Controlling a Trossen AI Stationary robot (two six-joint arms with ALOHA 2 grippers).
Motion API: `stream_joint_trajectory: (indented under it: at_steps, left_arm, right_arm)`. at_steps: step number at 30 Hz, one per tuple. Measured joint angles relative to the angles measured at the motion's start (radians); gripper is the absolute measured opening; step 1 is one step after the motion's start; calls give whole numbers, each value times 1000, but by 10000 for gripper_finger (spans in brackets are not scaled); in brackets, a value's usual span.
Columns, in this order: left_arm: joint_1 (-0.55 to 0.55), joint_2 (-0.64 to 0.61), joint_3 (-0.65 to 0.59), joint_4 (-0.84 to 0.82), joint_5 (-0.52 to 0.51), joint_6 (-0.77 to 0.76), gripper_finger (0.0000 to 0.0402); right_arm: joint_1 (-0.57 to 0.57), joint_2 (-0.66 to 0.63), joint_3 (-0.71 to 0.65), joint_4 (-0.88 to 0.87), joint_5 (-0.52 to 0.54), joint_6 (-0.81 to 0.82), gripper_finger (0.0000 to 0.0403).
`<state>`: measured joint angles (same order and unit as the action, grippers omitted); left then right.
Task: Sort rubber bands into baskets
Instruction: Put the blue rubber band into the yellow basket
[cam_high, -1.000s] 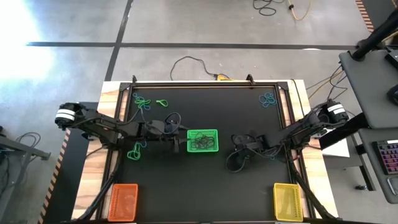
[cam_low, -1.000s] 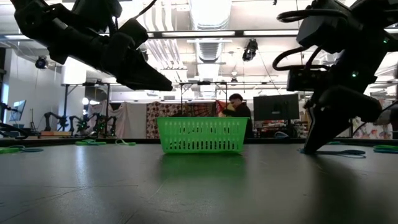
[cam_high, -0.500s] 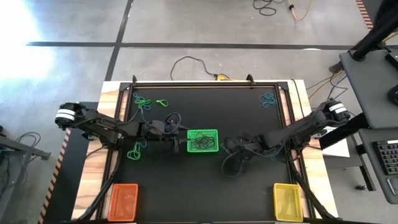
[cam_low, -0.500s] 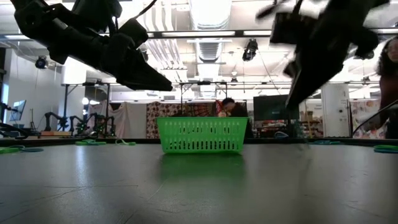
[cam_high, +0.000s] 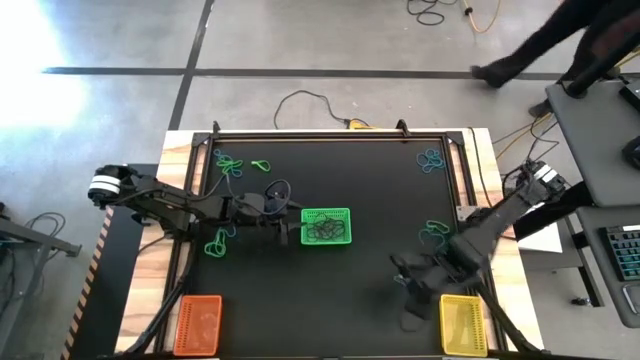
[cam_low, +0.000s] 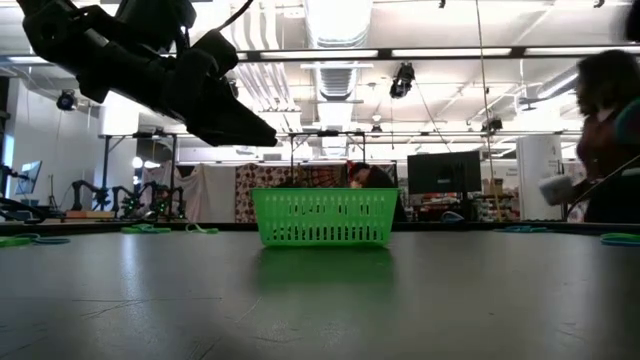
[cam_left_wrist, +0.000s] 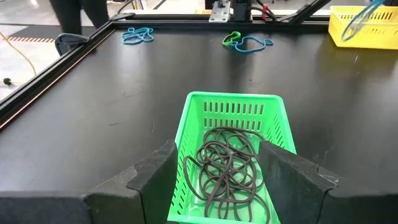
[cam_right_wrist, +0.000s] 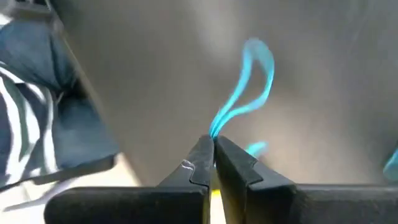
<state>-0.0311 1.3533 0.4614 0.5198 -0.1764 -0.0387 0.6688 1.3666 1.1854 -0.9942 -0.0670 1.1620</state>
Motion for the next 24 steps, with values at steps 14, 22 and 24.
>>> stream_joint_trajectory:
  at_steps: [14,22,24]
  left_arm:
    - [0,1,0,-4,1,1,209]
    - [0,1,0,8,2,3,209]
    - [0,1,0,17,2,3,209]
  right_arm:
    - [409,-30,-85,28,-128,1012,9]
    - [420,-3,-232,303,-139,1009,9]
    - [421,-1,-259,304,-138,987,9]
